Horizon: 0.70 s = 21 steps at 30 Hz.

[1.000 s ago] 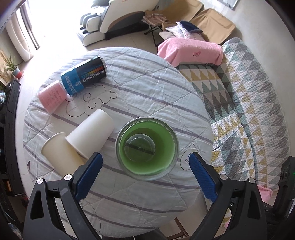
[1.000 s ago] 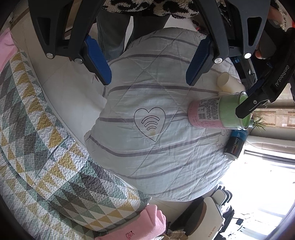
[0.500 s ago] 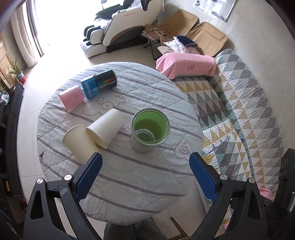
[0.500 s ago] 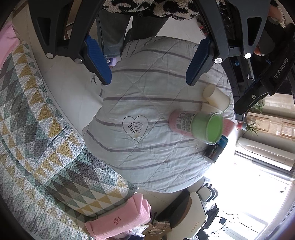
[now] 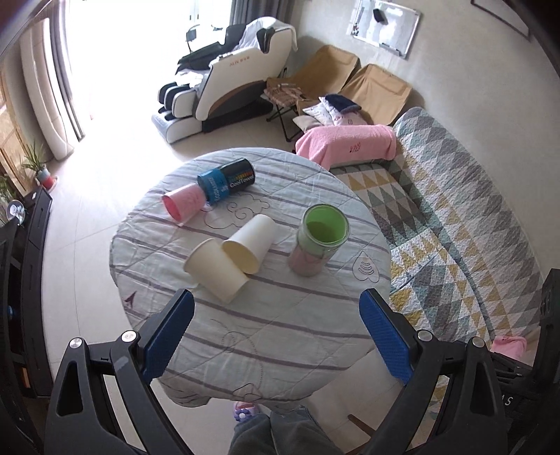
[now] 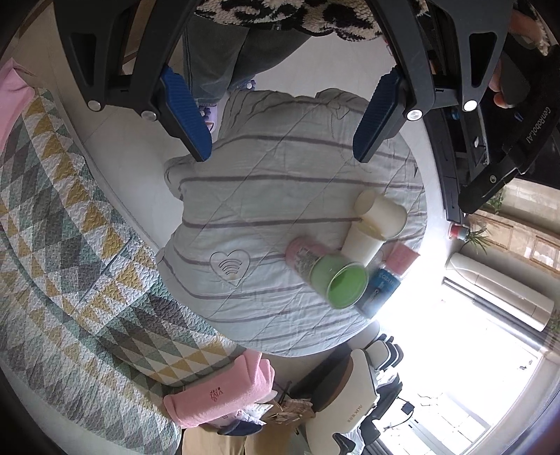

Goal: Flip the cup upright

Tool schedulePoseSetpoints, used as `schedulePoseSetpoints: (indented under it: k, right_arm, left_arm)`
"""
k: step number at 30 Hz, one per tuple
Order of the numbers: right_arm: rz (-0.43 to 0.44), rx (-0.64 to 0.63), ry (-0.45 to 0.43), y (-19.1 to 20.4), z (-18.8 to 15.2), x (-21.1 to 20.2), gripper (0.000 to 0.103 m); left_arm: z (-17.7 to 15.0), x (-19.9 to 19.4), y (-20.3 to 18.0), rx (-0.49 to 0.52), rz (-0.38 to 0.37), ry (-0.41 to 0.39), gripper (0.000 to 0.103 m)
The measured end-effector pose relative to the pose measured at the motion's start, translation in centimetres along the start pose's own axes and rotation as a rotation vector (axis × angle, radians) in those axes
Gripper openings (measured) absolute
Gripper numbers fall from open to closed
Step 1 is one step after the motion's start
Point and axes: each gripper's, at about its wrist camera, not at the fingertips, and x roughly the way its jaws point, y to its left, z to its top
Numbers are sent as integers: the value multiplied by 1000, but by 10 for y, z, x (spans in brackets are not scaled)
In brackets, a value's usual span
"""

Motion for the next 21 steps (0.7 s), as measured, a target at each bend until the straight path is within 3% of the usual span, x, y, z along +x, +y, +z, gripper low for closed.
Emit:
schedulePoseSetpoints:
  k: [8,21]
  right_arm:
    - [-27,-52,-49,24,-34,-13,85]
    - [-24,-73,-97,35,-60,-19,86]
  left_arm:
    - [-27,-33,28,3,-7,-124,97]
    - [-38,-44,26,70,-9,-184,97]
